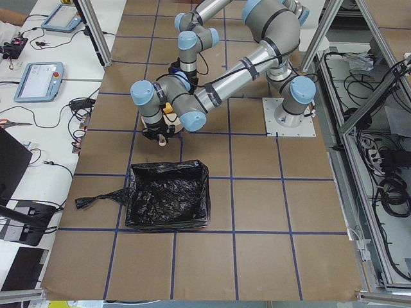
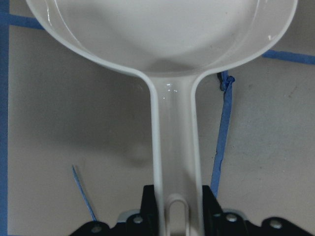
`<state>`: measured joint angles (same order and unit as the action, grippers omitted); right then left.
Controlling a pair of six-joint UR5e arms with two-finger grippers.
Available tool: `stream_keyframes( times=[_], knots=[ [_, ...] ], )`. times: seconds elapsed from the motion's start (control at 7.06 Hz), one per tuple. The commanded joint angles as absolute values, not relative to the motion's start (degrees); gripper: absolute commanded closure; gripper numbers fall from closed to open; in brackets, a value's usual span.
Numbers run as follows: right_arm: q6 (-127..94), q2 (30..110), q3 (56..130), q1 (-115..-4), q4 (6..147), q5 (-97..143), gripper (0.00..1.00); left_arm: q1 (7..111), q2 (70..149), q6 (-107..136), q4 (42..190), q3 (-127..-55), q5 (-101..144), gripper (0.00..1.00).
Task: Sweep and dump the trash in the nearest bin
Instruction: 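Sweep the potato and yellow chunk into the dustpan with the right gripper's brush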
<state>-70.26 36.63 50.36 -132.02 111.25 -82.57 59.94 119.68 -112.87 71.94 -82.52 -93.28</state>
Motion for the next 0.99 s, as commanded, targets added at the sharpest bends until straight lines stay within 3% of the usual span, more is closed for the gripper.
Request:
stream_keyframes(
  times=[0.0, 0.85],
  knots=[
    [-61.6, 35.8, 50.4, -131.8, 113.9, -82.2, 1.0, 59.9, 119.7, -112.9, 71.8, -82.5, -93.3, 0.96],
    [-33.0, 34.7, 50.9, -132.2, 118.7, -79.8, 1.0, 59.9, 119.5, -112.9, 71.8, -82.4, -93.3, 0.96]
  ],
)
